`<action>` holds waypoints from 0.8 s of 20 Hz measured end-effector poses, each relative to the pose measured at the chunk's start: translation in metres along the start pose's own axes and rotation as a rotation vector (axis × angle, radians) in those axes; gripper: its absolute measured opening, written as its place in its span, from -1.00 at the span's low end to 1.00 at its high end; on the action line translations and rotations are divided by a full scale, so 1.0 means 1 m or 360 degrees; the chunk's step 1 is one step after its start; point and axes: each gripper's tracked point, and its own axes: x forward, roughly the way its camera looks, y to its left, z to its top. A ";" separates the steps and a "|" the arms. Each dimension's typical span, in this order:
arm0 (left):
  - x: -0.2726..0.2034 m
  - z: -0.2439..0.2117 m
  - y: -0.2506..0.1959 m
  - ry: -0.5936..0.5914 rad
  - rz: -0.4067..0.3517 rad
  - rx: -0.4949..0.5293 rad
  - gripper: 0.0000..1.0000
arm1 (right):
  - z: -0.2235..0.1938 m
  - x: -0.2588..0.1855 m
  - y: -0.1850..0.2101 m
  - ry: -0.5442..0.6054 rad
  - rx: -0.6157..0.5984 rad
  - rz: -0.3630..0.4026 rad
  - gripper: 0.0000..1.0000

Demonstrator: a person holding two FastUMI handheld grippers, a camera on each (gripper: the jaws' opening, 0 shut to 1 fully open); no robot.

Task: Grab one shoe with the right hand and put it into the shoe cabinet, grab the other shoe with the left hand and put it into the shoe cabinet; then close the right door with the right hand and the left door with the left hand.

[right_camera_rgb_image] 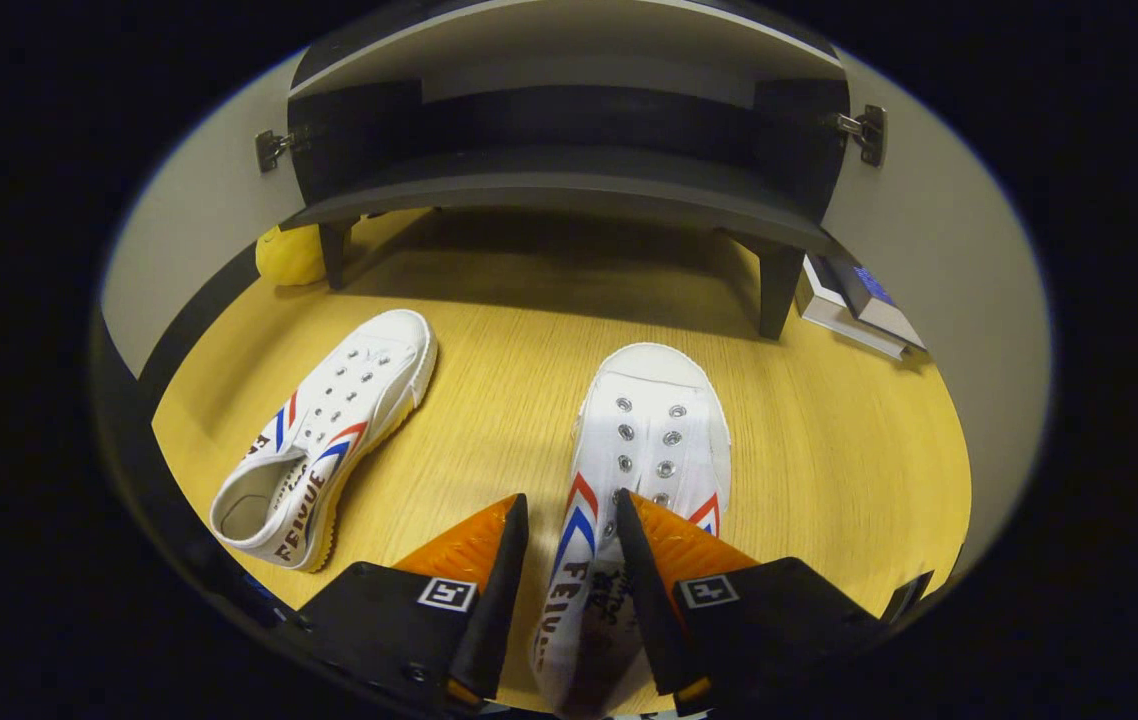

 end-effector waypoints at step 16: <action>-0.016 0.015 0.007 -0.0062 0.0008 0.0008 0.89 | 0.024 -0.037 -0.008 -0.0223 0.0093 0.0101 -0.96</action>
